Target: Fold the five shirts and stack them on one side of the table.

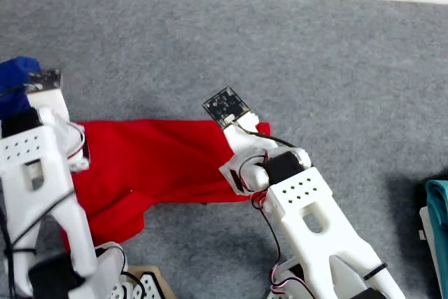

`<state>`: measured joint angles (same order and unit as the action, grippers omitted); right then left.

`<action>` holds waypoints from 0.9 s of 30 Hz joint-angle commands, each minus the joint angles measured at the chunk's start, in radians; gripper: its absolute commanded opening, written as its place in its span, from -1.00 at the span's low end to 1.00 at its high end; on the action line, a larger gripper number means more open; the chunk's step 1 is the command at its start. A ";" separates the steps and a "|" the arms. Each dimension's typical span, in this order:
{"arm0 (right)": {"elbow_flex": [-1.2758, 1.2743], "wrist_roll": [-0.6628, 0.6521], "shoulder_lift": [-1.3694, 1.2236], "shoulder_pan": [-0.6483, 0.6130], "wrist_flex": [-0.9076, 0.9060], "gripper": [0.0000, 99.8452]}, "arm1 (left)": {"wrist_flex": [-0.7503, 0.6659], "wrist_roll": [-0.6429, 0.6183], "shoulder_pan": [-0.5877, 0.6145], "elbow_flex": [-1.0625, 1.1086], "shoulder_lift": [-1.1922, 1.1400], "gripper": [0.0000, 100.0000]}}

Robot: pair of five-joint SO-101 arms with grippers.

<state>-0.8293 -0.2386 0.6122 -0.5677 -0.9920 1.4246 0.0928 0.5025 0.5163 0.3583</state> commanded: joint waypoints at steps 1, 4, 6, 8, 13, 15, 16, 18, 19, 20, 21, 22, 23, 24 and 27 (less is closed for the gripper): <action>0.010 0.012 -0.001 -0.008 0.021 -0.98 | -0.092 -0.029 -0.012 -0.079 -0.119 -0.99; 0.010 0.012 -0.001 -0.010 0.021 -0.98 | -0.112 -0.031 0.008 -0.171 -0.260 -0.99; 0.010 0.012 -0.001 -0.010 0.021 -0.98 | -0.132 -0.055 0.028 -0.232 -0.340 -0.99; 0.010 0.012 -0.001 -0.012 0.021 -0.94 | -0.141 -0.058 0.047 -0.289 -0.400 -0.99; 0.010 0.012 -0.001 -0.012 0.021 -0.70 | -0.170 -0.060 0.097 -0.390 -0.504 -0.99; 0.007 0.012 -0.001 -0.012 0.036 -0.69 | -0.186 -0.060 0.108 -0.409 -0.538 -0.99; 0.004 0.012 -0.001 -0.012 0.051 -0.69 | -0.192 -0.060 0.107 -0.410 -0.555 -0.99; 0.001 0.012 -0.001 -0.013 0.071 -0.69 | -0.203 -0.060 0.101 -0.410 -0.590 -0.99; 0.001 0.012 -0.001 -0.013 0.071 -0.69 | -0.209 -0.060 0.099 -0.414 -0.608 -0.99; 0.001 0.012 -0.001 -0.013 0.071 -0.69 | -0.218 -0.060 0.096 -0.414 -0.625 -0.99; 0.001 0.012 -0.001 -0.013 0.071 -0.69 | -0.226 -0.060 0.093 -0.414 -0.641 -0.99; 0.001 0.012 -0.001 -0.013 0.071 -0.69 | -0.229 -0.058 0.091 -0.414 -0.656 -0.99; 0.001 0.012 -0.001 -0.013 0.071 -0.69 | -0.229 -0.058 0.091 -0.415 -0.670 -0.99; 0.001 0.012 -0.001 -0.013 0.071 -0.69 | -0.232 -0.058 0.091 -0.415 -0.682 -0.99; 0.001 0.012 -0.001 -0.013 0.071 -0.69 | -0.299 -0.064 0.094 -0.415 -0.704 -0.99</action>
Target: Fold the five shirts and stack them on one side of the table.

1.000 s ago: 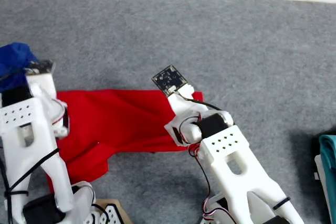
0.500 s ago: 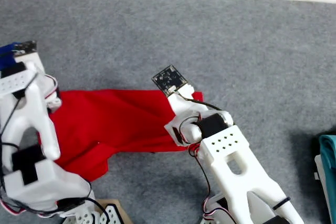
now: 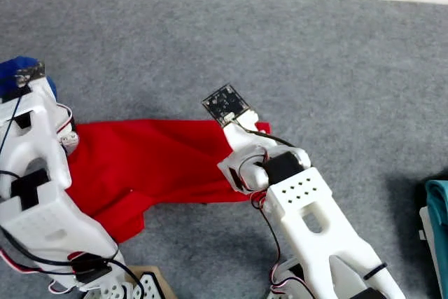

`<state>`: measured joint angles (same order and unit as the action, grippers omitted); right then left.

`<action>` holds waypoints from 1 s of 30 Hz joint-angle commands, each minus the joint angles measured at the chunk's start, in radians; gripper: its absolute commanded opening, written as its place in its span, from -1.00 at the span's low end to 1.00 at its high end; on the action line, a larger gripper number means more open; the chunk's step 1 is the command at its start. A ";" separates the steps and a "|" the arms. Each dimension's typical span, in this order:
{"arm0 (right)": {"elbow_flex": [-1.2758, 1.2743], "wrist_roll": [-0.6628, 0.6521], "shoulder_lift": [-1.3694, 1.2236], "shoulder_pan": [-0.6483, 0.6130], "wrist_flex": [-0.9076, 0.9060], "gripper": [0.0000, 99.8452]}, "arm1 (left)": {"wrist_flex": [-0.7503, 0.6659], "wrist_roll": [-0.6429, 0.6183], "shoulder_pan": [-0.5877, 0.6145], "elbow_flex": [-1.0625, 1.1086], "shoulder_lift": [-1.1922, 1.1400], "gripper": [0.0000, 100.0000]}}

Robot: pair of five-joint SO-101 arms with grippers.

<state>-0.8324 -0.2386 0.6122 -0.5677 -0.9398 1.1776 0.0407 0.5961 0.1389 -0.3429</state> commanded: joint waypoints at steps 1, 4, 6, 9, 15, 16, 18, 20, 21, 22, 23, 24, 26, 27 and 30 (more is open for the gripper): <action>0.004 0.012 -0.001 -0.013 0.019 -0.69 | -0.072 -0.012 0.002 -0.038 -0.005 -0.99; 0.002 0.012 -0.001 -0.013 0.019 -0.69 | -0.127 -0.012 0.002 -0.039 -0.007 -0.99; 0.002 0.012 -0.001 -0.013 0.018 -0.69 | -0.157 -0.014 -0.001 -0.062 -0.012 -0.99; 0.002 0.012 -0.001 -0.013 0.018 -0.69 | -0.160 -0.064 0.004 -0.116 -0.013 -0.99; 0.002 0.012 -0.001 -0.013 0.018 -0.69 | -0.158 -0.089 0.005 -0.180 -0.013 -0.99; 0.002 0.012 -0.001 -0.013 0.018 -0.69 | -0.158 -0.089 0.005 -0.182 -0.013 -0.99; 0.002 0.012 -0.001 -0.013 0.018 -0.69 | -0.158 -0.089 0.005 -0.182 -0.013 -0.99; 0.001 0.012 -0.001 -0.012 0.021 -0.69 | -0.157 -0.089 0.005 -0.180 -0.005 -0.99; 0.001 0.012 -0.001 -0.012 0.022 -0.69 | -0.140 -0.091 0.004 -0.177 -0.004 -0.99; 0.001 0.012 -0.002 -0.012 0.022 -0.69 | -0.098 -0.091 -0.002 -0.183 -0.002 -0.99; 0.001 0.012 -0.002 -0.012 0.024 -0.69 | -0.048 -0.091 -0.016 -0.199 -0.001 -0.99; 0.001 0.014 -0.002 -0.012 0.027 -0.69 | 0.015 -0.091 -0.033 -0.219 -0.001 -0.99; -0.012 0.020 -0.002 -0.012 0.059 -0.69 | 0.135 -0.087 -0.058 -0.236 -0.002 -0.99; -0.028 0.043 -0.002 -0.012 0.087 -0.69 | 0.178 -0.087 -0.065 -0.234 -0.002 -0.99; -0.059 0.101 -0.004 -0.010 0.130 -0.79 | 0.250 -0.084 -0.077 -0.225 -0.002 -0.99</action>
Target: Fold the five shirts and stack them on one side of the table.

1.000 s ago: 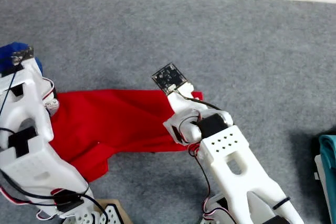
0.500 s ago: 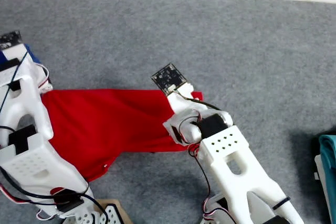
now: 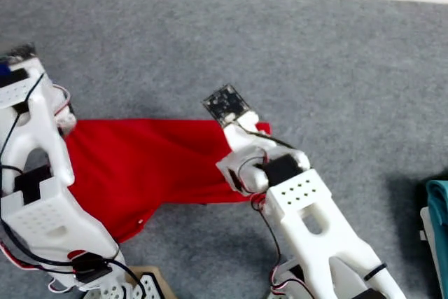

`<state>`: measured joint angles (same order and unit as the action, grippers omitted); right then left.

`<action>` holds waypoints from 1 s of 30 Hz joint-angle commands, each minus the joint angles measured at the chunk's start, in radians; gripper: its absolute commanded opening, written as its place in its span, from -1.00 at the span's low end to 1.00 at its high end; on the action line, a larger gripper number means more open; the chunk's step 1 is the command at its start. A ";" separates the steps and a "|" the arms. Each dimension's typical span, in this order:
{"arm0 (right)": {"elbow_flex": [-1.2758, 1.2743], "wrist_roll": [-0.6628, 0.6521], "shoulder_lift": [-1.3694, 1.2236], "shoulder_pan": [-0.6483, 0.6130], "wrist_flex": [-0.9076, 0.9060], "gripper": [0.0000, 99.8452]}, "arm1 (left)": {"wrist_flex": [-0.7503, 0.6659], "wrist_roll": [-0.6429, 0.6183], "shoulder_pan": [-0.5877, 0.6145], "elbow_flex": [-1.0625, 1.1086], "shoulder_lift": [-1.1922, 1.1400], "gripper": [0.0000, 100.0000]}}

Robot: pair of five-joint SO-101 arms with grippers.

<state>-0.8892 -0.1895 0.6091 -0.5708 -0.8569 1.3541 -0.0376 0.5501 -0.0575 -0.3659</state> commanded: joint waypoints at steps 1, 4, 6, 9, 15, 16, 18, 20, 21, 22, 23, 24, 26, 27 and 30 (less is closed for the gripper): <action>-0.001 0.063 -0.001 -0.007 0.048 -0.87 | 0.077 -0.006 -0.033 -0.018 0.021 -0.99; 0.004 0.069 -0.001 -0.004 0.048 -0.99 | 0.087 -0.006 -0.044 -0.013 0.022 -0.99; 0.004 0.069 -0.001 -0.004 0.048 -0.98 | 0.104 -0.006 -0.061 -0.008 0.022 -0.99; 0.004 0.104 -0.002 0.004 0.048 -0.98 | 0.157 -0.006 -0.094 -0.008 0.022 -0.99; 0.079 0.140 -0.143 0.050 0.042 -0.98 | 0.195 -0.008 -0.151 -0.001 0.022 -0.99; 0.111 0.140 -0.194 0.056 0.028 -0.98 | 0.201 -0.008 -0.159 -0.001 0.022 -0.99; 0.180 0.140 -0.285 0.058 -0.008 -0.98 | 0.203 -0.011 -0.165 0.002 0.036 -0.99; 0.239 0.140 -0.361 0.058 -0.038 -0.98 | 0.201 -0.011 -0.179 0.025 0.081 -0.99; 0.260 0.140 -0.386 0.058 -0.041 -0.98 | 0.201 -0.011 -0.188 0.038 0.114 -0.99; 0.274 0.140 -0.404 0.056 -0.041 -0.98 | 0.201 -0.011 -0.200 0.061 0.159 -0.99; 0.286 0.140 -0.417 0.054 -0.041 -0.98 | 0.196 -0.011 -0.213 0.087 0.206 -0.99; 0.291 0.140 -0.423 0.053 -0.041 -0.98 | 0.193 -0.011 -0.223 0.124 0.260 -0.99; 0.289 0.140 -0.430 0.053 -0.041 -0.98 | 0.192 -0.012 -0.240 0.208 0.351 -0.99; 0.289 0.140 -0.433 0.053 -0.041 -0.98 | 0.180 -0.012 -0.242 0.262 0.389 -0.99; 0.282 0.140 -0.435 0.053 -0.045 -0.98 | 0.041 -0.015 -0.231 0.450 0.456 -0.99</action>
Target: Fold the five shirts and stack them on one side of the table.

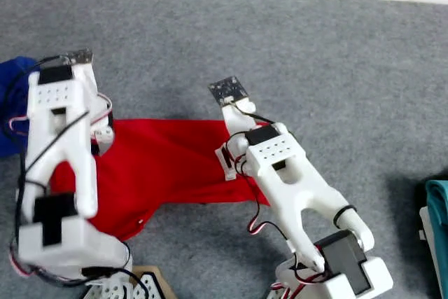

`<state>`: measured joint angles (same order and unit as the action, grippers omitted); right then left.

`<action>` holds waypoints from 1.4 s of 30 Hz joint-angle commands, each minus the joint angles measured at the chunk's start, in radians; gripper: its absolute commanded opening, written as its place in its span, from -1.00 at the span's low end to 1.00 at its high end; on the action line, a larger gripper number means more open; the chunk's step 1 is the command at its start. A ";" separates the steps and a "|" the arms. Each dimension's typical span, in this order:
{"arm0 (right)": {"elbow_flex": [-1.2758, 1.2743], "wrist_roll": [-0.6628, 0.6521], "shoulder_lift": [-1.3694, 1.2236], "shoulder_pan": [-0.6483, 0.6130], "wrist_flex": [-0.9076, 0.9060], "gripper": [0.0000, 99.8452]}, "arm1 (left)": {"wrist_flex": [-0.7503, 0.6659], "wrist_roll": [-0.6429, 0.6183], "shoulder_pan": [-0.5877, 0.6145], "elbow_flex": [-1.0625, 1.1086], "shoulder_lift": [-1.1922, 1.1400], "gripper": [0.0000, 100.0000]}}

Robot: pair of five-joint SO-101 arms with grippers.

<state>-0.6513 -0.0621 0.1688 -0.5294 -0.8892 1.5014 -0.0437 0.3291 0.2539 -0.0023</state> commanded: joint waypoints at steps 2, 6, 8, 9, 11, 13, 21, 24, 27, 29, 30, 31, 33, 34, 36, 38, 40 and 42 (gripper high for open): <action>0.022 0.014 0.007 0.010 -0.012 -0.98 | -0.203 -0.008 0.013 0.260 0.104 -0.99; -0.001 0.014 0.007 -0.013 -0.012 -0.98 | -0.384 -0.006 0.077 0.417 0.082 -0.99; -0.010 0.014 0.013 -0.028 -0.012 -0.98 | -0.419 0.000 0.108 0.440 0.067 -0.99; -0.010 0.014 0.013 -0.033 -0.013 -0.98 | -0.419 0.018 0.125 0.441 0.058 -0.99; -0.021 0.014 0.015 -0.038 -0.013 -0.98 | -0.419 0.058 0.156 0.444 0.047 -0.99; -0.025 0.014 0.015 -0.050 -0.015 -0.98 | -0.423 0.080 0.193 0.444 0.039 -0.99; -0.025 0.014 0.008 -0.079 -0.045 -0.98 | -0.419 0.187 0.283 0.444 0.041 -0.99; -0.025 0.014 0.007 -0.079 -0.047 -0.98 | -0.417 0.187 0.294 0.441 0.048 -0.99; -0.025 0.014 0.007 -0.076 -0.044 -0.98 | -0.416 0.187 0.295 0.412 0.050 -0.99; -0.019 0.014 0.007 -0.073 -0.044 -0.98 | -0.376 0.187 0.291 0.372 0.050 -0.99; -0.018 0.014 0.007 -0.071 -0.044 -0.98 | -0.333 0.186 0.280 0.338 0.050 -0.99; -0.016 0.012 0.007 -0.062 -0.044 -0.98 | -0.279 0.186 0.265 0.300 0.050 -0.99; -0.010 0.012 0.015 -0.039 -0.041 -0.98 | -0.153 0.186 0.239 0.211 0.050 -0.99; 0.004 0.012 0.016 -0.025 -0.047 -0.98 | -0.103 0.186 0.225 0.171 0.050 -0.99; 0.027 0.012 0.016 -0.001 -0.059 -0.98 | -0.037 0.187 0.206 0.105 0.051 -0.99; 0.041 0.009 0.016 0.001 -0.090 -0.98 | -0.017 0.187 0.200 0.065 0.051 -0.99; 0.041 0.006 0.018 -0.012 -0.107 -0.98 | -0.014 0.189 0.206 0.051 0.051 -0.99; 0.041 -0.009 0.018 -0.031 -0.111 -0.98 | -0.012 0.222 0.220 0.054 0.053 -0.99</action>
<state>-0.6575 -0.0591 0.1688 -0.5493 -0.9828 1.4722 0.1389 0.5516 0.3475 0.0345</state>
